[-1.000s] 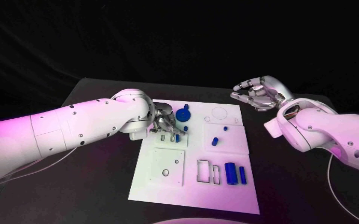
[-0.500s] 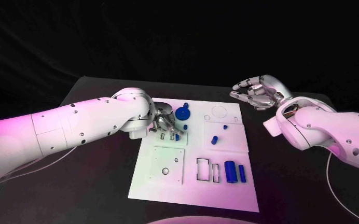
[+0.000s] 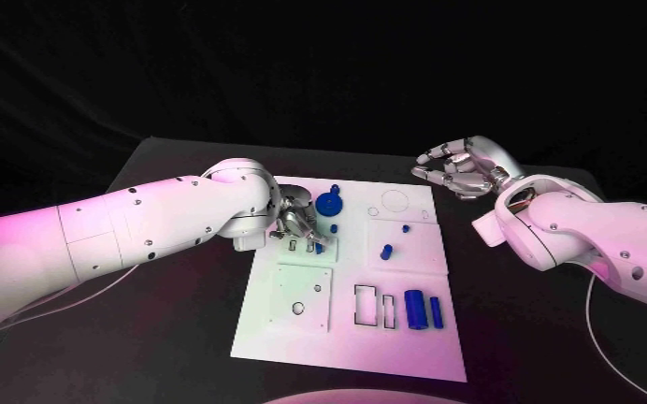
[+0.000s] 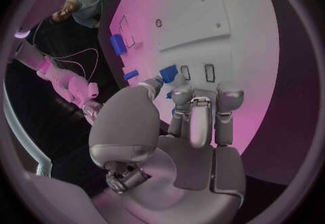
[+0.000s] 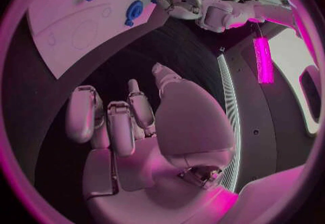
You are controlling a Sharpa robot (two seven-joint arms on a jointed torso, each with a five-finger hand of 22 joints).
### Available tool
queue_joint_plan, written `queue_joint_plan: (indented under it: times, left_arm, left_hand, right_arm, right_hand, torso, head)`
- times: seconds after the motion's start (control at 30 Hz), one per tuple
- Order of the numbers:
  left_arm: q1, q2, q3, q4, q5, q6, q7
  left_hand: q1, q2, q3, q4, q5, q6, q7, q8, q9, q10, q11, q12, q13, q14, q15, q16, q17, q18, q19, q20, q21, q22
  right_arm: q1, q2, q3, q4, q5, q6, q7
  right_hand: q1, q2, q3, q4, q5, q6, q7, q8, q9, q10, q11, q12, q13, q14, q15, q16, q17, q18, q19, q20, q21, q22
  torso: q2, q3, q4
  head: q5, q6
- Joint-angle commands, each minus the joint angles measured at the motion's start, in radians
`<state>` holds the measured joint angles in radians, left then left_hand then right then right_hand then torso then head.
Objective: Assemble the parts on the task board
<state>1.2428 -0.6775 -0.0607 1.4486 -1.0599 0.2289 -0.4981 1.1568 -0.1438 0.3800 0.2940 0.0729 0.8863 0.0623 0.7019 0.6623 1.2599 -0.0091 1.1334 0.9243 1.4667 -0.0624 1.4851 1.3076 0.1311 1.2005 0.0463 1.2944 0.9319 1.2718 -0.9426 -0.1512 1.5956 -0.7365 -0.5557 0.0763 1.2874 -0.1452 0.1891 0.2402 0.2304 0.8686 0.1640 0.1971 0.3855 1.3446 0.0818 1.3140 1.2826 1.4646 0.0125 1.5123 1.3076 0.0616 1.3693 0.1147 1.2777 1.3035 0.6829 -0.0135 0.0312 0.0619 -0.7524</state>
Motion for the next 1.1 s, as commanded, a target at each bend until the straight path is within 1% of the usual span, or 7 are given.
queue_joint_plan:
  times: [0.03, 0.2, 0.27, 0.4, 0.57, 0.8, 1.1]
  left_arm:
    - [0.001, 0.004, 0.0, 0.001, 0.005, 0.02, 0.0]
    - [0.001, 0.005, 0.0, 0.0, 0.014, 0.021, 0.0]
    - [0.001, 0.005, 0.0, -0.001, 0.02, 0.02, 0.0]
    - [0.001, 0.005, -0.001, -0.001, 0.044, 0.014, 0.001]
    - [0.001, 0.002, -0.001, -0.003, 0.084, -0.002, 0.0]
    - [0.001, -0.003, 0.0, -0.003, 0.122, -0.021, 0.0]
    - [0.001, -0.028, 0.006, 0.02, 0.153, -0.063, 0.002]
  left_hand:
    - [0.0, -0.025, 0.061, 0.0, 0.001, -0.002, -0.008, -0.01, 0.009, -0.001, -0.007, 0.004, -0.001, 0.052, -0.009, -0.002, 0.065, -0.008, -0.002, -0.003, 0.006, 0.001]
    - [0.004, -0.047, 0.143, -0.002, 0.001, -0.002, -0.01, -0.014, 0.021, -0.002, -0.008, 0.004, -0.004, 0.052, -0.01, -0.003, 0.064, -0.008, -0.003, -0.003, 0.007, 0.003]
    - [0.013, -0.074, 0.247, 0.0, 0.0, -0.001, -0.011, -0.014, 0.035, -0.004, -0.01, 0.003, -0.006, 0.051, -0.009, -0.003, 0.064, -0.007, -0.004, -0.005, 0.008, 0.004]
    - [0.039, -0.095, 0.359, -0.017, 0.0, -0.006, -0.012, -0.01, 0.055, -0.003, -0.013, 0.002, -0.008, 0.051, -0.013, -0.003, 0.064, -0.008, -0.004, -0.007, 0.009, 0.005]
    - [0.074, -0.108, 0.51, -0.1, 0.004, -0.02, -0.012, 0.008, 0.093, 0.008, -0.015, 0.003, -0.005, 0.051, -0.015, -0.003, 0.064, -0.009, -0.003, -0.009, 0.016, 0.016]
    - [0.074, -0.1, 0.565, -0.144, 0.007, -0.026, -0.009, 0.022, 0.118, 0.016, -0.011, 0.004, -0.002, 0.051, -0.013, -0.003, 0.064, -0.01, -0.002, -0.008, 0.023, 0.024]
    - [0.071, -0.1, 0.575, -0.154, 0.005, -0.025, -0.008, 0.025, 0.125, 0.023, -0.01, 0.011, 0.008, 0.053, -0.013, 0.0, 0.07, -0.011, 0.001, -0.008, 0.027, 0.03]
  right_arm:
    - [-0.002, 0.002, 0.0, -0.001, -0.002, 0.017, -0.003]
    - [-0.004, 0.003, 0.0, -0.002, -0.002, 0.018, -0.004]
    - [-0.006, 0.004, 0.0, -0.003, -0.002, 0.018, -0.004]
    - [-0.01, 0.005, -0.001, -0.005, -0.003, 0.019, -0.003]
    - [-0.014, 0.006, -0.001, -0.007, -0.042, 0.016, 0.001]
    - [-0.017, 0.007, -0.001, -0.008, -0.06, 0.014, 0.004]
    - [-0.019, 0.004, -0.001, -0.006, -0.05, 0.012, 0.005]
  right_hand:
    - [0.007, 0.001, -0.001, 0.007, 0.003, -0.002, -0.001, 0.004, 0.002, -0.006, -0.003, -0.005, -0.001, 0.059, -0.007, -0.005, 0.06, 0.02, -0.003, -0.003, -0.006, -0.001]
    - [0.008, 0.002, -0.001, 0.008, 0.005, -0.002, -0.001, 0.005, 0.002, -0.006, -0.003, -0.005, -0.002, 0.059, -0.007, -0.005, 0.059, 0.021, -0.004, -0.003, -0.008, -0.002]
    - [0.008, 0.002, -0.001, 0.008, 0.005, -0.002, -0.001, 0.005, 0.002, -0.006, -0.003, -0.005, -0.002, 0.059, -0.007, -0.005, 0.059, 0.021, -0.004, -0.003, -0.008, -0.002]
    - [0.009, 0.003, -0.001, 0.008, 0.008, -0.003, -0.001, 0.005, 0.002, -0.007, -0.003, -0.005, -0.002, 0.059, -0.007, -0.006, 0.058, 0.021, -0.005, -0.003, -0.009, -0.003]
    - [0.014, 0.004, 0.0, 0.009, 0.016, -0.005, -0.001, 0.008, 0.002, -0.007, -0.003, -0.006, -0.003, 0.058, -0.008, -0.006, 0.057, 0.021, -0.005, -0.004, -0.011, -0.004]
    - [0.014, 0.004, 0.0, 0.009, 0.017, -0.005, -0.001, 0.008, 0.002, -0.007, -0.003, -0.006, -0.003, 0.058, -0.008, -0.007, 0.056, 0.022, -0.006, -0.004, -0.013, -0.006]
    - [0.014, 0.004, -0.001, 0.01, 0.018, -0.005, -0.001, 0.009, 0.002, -0.008, -0.003, -0.007, -0.005, 0.058, -0.008, -0.007, 0.055, 0.022, -0.007, -0.004, -0.014, -0.007]
  torso:
    - [0.001, 0.0002, -0.0003]
    - [0.001, -0.0002, 0.0]
    - [0.001, -0.0003, 0.0004]
    - [0.002, 0.0002, 0.0005]
    - [0.002, -0.0002, 0.0001]
    - [0.002, -0.0012, 0.001]
    - [0.002, -0.0021, 0.0017]
  head:
    - [0.003, -0.001]
    - [0.002, -0.001]
    - [0.002, -0.001]
    - [0.002, -0.001]
    - [0.001, -0.001]
    - [-0.001, 0.0]
    - [-0.003, 0.001]
